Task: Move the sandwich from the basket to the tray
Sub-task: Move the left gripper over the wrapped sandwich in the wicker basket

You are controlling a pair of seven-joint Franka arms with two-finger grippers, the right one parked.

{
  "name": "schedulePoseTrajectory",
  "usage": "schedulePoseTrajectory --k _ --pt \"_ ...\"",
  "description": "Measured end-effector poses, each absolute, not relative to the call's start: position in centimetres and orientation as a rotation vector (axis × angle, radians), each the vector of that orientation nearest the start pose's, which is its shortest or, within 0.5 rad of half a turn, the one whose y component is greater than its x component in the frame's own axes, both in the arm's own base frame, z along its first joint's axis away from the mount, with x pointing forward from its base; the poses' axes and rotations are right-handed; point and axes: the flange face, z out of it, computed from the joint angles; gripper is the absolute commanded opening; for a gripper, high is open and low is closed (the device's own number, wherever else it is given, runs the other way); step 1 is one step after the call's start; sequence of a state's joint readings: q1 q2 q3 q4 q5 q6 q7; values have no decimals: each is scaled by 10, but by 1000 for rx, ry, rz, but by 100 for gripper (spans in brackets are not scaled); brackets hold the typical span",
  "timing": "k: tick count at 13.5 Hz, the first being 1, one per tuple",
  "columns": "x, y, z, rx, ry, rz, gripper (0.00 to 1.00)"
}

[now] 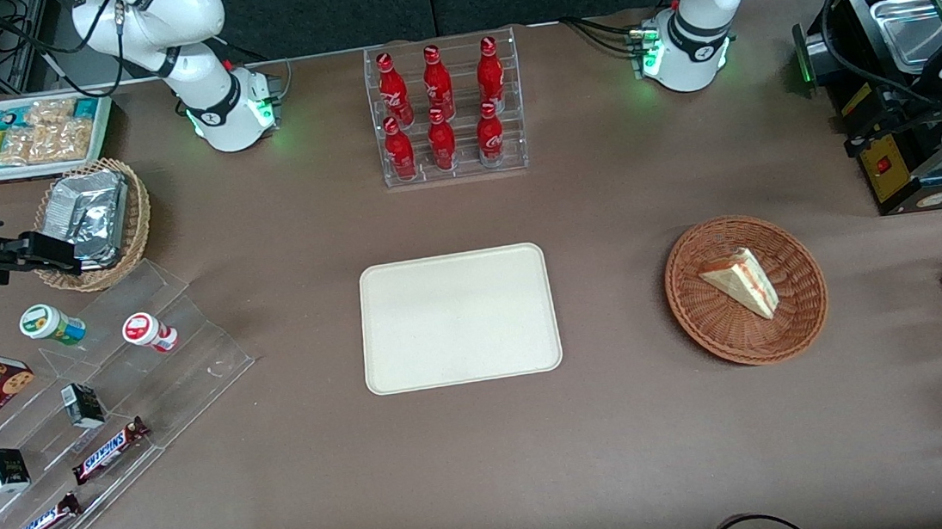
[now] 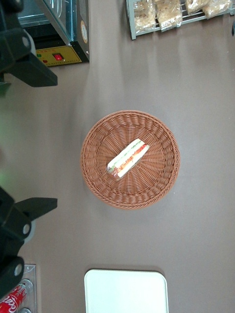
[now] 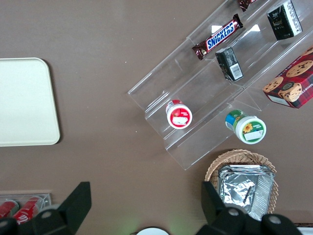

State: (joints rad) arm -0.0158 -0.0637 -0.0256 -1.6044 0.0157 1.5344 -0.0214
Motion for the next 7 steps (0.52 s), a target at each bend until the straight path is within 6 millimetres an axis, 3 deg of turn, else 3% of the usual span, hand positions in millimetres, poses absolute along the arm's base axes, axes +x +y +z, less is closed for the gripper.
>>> schedulePoseTrajectory --k 7 --pt "532 -19 636 -3124 16 23 100"
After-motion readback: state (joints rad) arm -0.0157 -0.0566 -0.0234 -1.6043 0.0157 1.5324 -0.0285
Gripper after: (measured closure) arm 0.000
